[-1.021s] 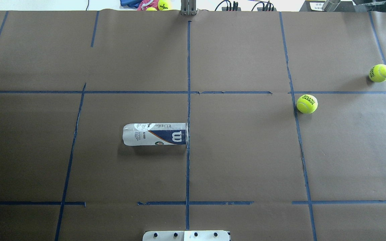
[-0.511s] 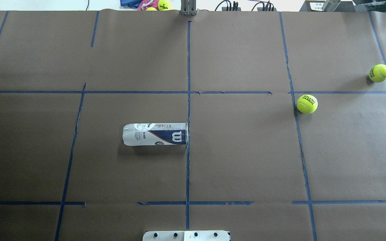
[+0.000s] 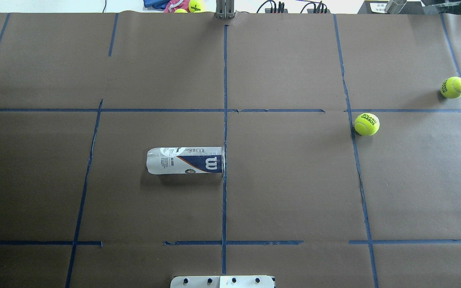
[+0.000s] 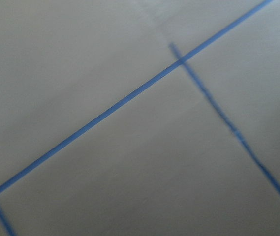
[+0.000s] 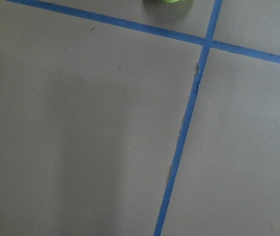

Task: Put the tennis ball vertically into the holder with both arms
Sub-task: 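Reach the left gripper to the lying Wilson can and grasp it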

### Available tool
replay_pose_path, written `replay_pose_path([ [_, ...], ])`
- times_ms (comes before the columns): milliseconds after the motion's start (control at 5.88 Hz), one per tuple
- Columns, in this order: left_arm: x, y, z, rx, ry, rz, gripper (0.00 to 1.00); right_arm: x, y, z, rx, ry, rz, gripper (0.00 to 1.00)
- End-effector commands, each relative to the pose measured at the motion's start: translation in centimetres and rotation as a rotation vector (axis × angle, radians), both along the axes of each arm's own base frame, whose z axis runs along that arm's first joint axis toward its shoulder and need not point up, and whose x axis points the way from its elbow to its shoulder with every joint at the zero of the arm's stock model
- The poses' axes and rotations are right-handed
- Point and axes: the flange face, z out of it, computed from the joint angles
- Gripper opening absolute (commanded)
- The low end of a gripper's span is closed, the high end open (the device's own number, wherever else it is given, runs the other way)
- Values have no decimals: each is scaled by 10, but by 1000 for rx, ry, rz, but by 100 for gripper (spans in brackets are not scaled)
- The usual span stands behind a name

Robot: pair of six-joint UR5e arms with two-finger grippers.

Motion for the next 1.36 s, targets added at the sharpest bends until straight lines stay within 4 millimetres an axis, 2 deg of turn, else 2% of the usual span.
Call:
replay_pose_path([
  [0, 78, -6, -82, 41, 79, 48, 100, -1, 0, -1, 1, -9, 0, 100],
  [170, 123, 4, -103, 146, 89, 163, 100, -1, 1, -1, -1, -12, 0, 100],
  [340, 170, 14, -123, 204, 49, 206, 100, -1, 1, -1, -1, -12, 0, 100],
  [511, 187, 15, -148, 269, 50, 208, 100, -1, 0, -2, 0, -12, 0, 100],
  [681, 217, 26, -163, 311, 63, 269, 100, -1, 0, -2, 0, -12, 0, 100],
  [851, 231, 29, -176, 357, 51, 258, 100, -1, 0, -3, 3, -12, 0, 100],
  [1021, 273, 45, -189, 414, 21, 261, 100, -1, 0, -4, 5, -17, 0, 100],
  [1191, 302, 34, -194, 421, -18, 258, 100, -2, -2, -6, 9, -20, 0, 100],
])
